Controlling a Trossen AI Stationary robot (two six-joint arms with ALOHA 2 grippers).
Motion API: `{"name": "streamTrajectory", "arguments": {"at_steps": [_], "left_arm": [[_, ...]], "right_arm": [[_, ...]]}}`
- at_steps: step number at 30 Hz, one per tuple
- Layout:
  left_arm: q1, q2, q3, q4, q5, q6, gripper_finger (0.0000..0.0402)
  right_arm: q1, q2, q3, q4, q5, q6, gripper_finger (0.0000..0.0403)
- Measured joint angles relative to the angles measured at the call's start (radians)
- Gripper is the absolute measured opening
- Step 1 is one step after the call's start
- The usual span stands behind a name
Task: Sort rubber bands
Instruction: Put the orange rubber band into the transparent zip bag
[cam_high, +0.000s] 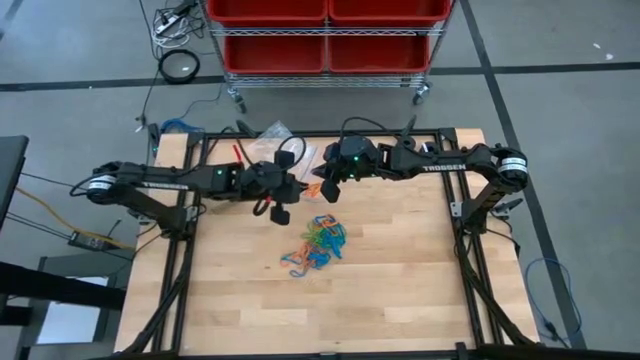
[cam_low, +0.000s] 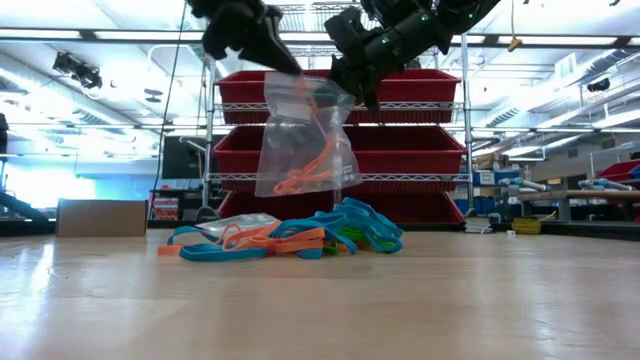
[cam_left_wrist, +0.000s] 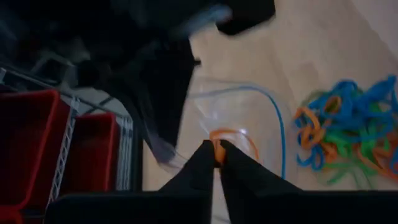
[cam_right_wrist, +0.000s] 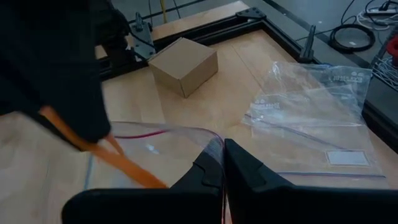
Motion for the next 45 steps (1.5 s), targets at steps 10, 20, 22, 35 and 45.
{"name": "streamTrajectory", "arguments": {"at_steps": [10, 20, 22, 35, 45], "left_arm": [[-0.001, -0.006, 0.102, -0.075, 0.003, -0.033, 0.0190], [-0.055, -0.014, 0.159, -0.423, 0.194, -0.185, 0.0195], [-0.086, -0.014, 0.129, -0.459, 0.215, -0.228, 0.0187], [-0.219, -0.010, -0.412, 0.236, 0.369, -0.436, 0.0167], [-0.157, 0.151, -0.573, 0.613, 0.349, -0.530, 0.0166]], "right_arm": [[0.001, 0.000, 0.000, -0.002, -0.002, -0.001, 0.0000], [0.001, 0.000, 0.000, -0.007, -0.004, -0.002, 0.0000], [0.001, 0.000, 0.000, -0.007, -0.008, -0.004, 0.0000], [0.001, 0.000, 0.000, -0.007, -0.011, -0.003, 0.0000], [0.001, 0.000, 0.000, 0.012, -0.011, -0.003, 0.0000]]}}
